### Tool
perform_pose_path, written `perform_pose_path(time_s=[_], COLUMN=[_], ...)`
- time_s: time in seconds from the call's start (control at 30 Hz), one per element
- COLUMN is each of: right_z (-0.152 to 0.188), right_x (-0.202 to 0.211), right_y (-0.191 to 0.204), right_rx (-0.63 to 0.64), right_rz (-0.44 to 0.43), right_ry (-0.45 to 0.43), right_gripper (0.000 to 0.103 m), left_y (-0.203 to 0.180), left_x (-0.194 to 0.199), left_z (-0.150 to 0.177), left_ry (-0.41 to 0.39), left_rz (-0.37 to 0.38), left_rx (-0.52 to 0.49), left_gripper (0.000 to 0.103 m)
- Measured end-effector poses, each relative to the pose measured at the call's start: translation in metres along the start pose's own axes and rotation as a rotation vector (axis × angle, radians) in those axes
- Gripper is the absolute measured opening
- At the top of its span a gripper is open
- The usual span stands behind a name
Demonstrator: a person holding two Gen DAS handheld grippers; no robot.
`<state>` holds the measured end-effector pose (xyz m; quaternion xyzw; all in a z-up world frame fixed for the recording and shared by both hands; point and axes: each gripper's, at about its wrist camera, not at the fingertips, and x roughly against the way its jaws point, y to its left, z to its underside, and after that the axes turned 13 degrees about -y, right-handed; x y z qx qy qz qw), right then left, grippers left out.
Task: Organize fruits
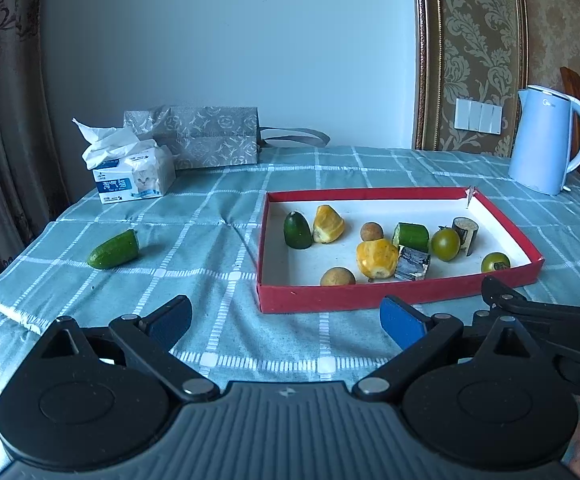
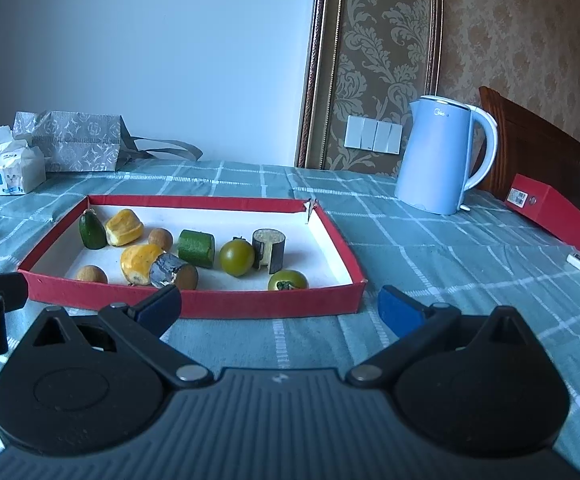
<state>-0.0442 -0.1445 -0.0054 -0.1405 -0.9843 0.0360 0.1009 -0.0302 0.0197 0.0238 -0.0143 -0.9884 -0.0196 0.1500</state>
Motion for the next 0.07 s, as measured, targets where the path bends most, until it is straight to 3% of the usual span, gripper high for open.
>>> perform_pose_path(time_s=[0.07], right_z=[-0.0003], right_x=[-0.0008], right_y=[-0.0004], right_rx=[0.0], right_rz=[-0.001], right_ry=[0.004], right_gripper=[0.103], left_y=[-0.0008], left_x=[-0.0001], left_z=[0.0004], left_ry=[0.001], left_rz=[0.002], left_rx=[-0.006], left_gripper=[0.101])
